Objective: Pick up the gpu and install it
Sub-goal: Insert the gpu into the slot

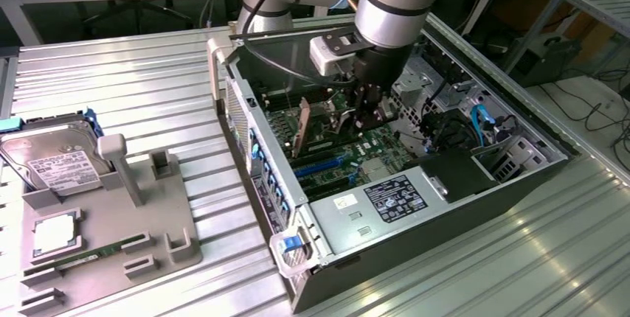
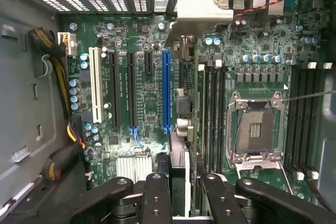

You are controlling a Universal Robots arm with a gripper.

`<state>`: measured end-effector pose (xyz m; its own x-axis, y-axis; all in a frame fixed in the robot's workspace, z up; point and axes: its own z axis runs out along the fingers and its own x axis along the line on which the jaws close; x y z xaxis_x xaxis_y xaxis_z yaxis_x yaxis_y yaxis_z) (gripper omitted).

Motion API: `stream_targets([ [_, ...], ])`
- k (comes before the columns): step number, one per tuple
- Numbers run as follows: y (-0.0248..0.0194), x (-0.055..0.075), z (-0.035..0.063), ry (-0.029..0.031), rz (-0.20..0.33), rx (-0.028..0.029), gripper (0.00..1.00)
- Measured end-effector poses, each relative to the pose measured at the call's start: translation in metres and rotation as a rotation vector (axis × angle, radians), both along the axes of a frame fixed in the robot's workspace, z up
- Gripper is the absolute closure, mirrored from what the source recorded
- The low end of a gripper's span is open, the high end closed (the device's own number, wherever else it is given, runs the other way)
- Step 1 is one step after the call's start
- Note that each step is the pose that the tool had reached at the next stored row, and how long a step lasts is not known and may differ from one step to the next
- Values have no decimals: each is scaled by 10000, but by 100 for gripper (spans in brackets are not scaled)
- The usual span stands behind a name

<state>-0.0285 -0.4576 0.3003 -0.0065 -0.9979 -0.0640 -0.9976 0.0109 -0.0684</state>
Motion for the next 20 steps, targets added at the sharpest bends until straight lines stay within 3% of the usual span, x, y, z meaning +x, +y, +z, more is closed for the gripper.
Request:
stream_targets([
  [5,-4,-57,-44,2,19,0,73],
  [9,-5,-75,-125,71,32,0,73],
  [12,-7,-88,-149,71,139,-1,73],
  [13,-7,-95,-152,16,150,-3,73],
  [16,-6,-125,-165,-263,154,-2,73],
  [20,-7,-128,-174,-287,149,-4,73],
])
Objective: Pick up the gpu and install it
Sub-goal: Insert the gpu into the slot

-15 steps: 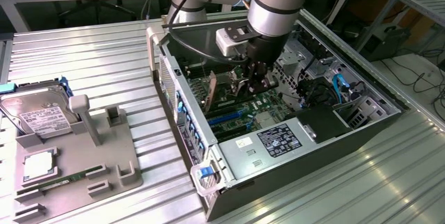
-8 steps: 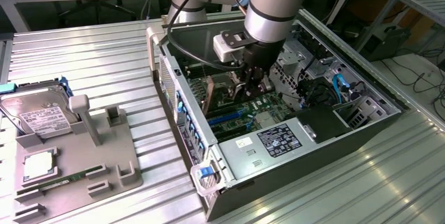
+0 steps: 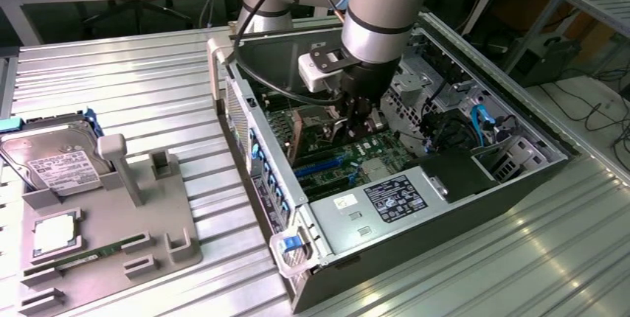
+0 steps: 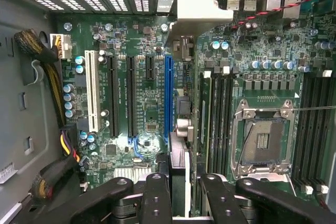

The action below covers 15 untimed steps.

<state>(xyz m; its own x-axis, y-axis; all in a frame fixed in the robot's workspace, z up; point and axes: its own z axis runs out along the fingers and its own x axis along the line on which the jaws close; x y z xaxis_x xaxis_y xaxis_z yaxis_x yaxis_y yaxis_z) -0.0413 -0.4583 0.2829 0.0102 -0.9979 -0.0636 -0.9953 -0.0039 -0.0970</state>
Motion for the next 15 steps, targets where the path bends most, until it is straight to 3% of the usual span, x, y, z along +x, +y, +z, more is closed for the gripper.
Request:
stream_targets([
  [7,-32,-15,-2,-1,-1,1,73],
  [15,-46,-177,-32,-1,-1,-1,73],
])
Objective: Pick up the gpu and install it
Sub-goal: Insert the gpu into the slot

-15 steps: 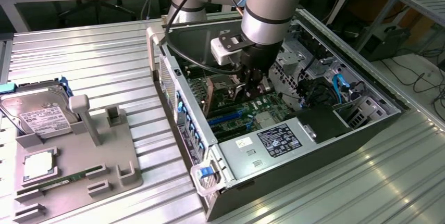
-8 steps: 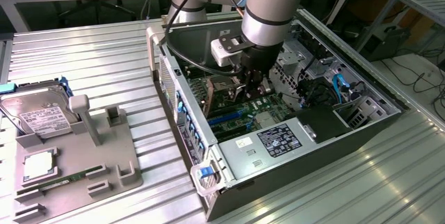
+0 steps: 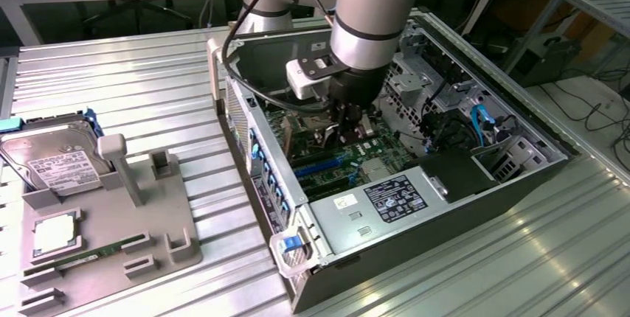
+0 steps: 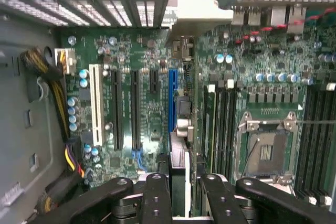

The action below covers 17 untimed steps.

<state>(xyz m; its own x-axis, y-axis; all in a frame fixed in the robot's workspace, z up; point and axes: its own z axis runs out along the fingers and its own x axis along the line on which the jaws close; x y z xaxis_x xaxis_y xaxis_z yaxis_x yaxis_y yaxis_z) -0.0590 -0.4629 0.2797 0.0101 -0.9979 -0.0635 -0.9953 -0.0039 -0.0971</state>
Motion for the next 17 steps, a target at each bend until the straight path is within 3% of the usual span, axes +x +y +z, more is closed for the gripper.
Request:
stream_targets([
  [2,-5,-2,-18,1,-43,-24,73],
  [17,-10,-83,-139,3,-318,-28,73],
])
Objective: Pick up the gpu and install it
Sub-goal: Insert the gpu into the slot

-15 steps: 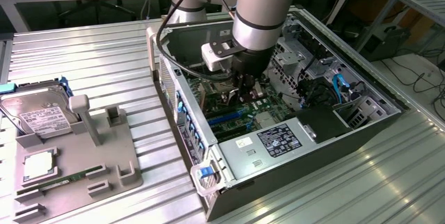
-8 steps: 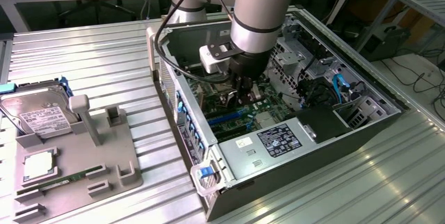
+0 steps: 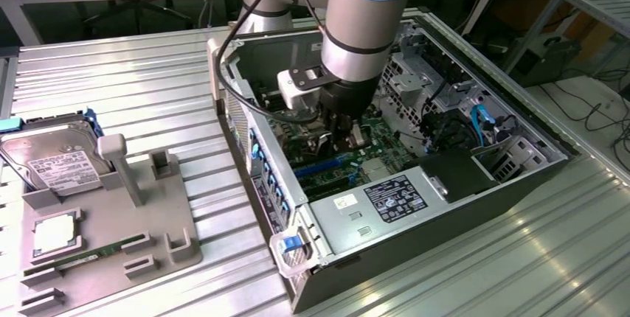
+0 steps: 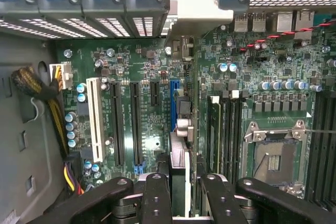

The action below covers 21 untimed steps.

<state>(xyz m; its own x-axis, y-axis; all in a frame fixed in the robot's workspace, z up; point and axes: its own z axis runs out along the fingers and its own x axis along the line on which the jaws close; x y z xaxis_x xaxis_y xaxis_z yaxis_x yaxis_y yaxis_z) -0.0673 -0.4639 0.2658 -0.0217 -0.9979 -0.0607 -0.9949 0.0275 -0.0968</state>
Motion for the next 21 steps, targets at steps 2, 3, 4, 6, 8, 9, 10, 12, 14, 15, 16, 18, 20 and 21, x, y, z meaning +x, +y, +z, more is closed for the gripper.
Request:
stream_targets([
  [2,-1,-17,-19,2,-10,0,73],
  [3,-1,-31,-28,3,-10,0,73],
  [4,-2,-39,-39,7,-10,-1,73],
  [6,-17,-40,-61,36,-10,-1,73],
  [8,-21,-42,-85,88,-15,-1,73],
  [9,-22,-42,-87,90,-15,-3,73],
  [10,-23,-43,-88,92,-15,-3,73],
  [12,-23,-45,-95,92,-13,-1,73],
  [14,-23,-54,-99,92,-15,-1,73],
  [15,-22,-55,-101,92,-14,0,73],
  [16,-23,-57,-102,92,-12,-1,73],
  [18,-23,-66,-108,92,-14,0,73],
  [20,-22,-72,-113,92,-14,-1,73],
  [21,-22,-76,-118,91,-14,1,73],
])
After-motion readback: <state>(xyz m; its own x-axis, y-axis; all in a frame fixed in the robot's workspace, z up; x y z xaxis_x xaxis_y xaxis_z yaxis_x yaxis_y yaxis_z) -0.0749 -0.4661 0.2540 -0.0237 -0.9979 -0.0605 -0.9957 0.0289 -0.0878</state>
